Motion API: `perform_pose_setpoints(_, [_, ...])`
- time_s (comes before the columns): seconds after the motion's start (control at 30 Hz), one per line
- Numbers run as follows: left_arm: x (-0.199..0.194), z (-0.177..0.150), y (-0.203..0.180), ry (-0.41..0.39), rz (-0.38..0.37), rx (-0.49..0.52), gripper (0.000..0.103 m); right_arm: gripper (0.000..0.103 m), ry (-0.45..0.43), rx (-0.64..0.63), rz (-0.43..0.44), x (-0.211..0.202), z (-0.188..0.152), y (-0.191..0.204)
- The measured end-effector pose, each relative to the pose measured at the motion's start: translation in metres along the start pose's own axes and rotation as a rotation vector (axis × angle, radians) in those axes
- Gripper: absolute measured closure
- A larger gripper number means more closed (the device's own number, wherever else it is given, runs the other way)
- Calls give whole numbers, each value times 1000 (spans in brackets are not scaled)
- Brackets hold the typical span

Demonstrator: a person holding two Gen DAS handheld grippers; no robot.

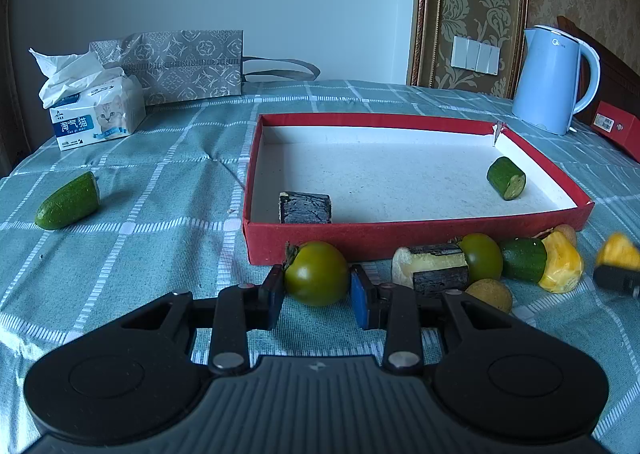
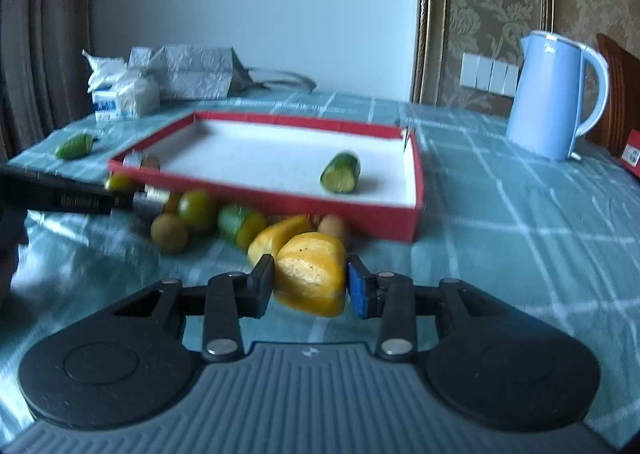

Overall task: Organize fruits
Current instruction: 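Carry the yellow pepper piece into the red tray and open the right gripper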

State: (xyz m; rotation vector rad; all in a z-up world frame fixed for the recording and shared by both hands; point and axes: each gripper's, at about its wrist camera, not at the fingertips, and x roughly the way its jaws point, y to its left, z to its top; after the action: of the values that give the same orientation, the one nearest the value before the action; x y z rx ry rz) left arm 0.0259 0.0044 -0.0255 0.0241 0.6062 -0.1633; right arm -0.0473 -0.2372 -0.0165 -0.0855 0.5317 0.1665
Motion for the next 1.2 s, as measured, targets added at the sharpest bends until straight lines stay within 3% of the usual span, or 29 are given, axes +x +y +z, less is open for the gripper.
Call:
perform_pose_setpoints(0.77, [0, 0, 0, 0, 1, 1, 69, 67, -78, -38, -2, 30, 59, 17])
perform_pose_setpoints(0.9, [0, 0, 0, 0, 1, 1, 69, 67, -66, -43, -2, 49, 72, 21])
perform_pose_setpoints(1.2, [1, 0, 0, 0, 1, 2, 69, 67, 50, -55, -10, 115, 95, 27])
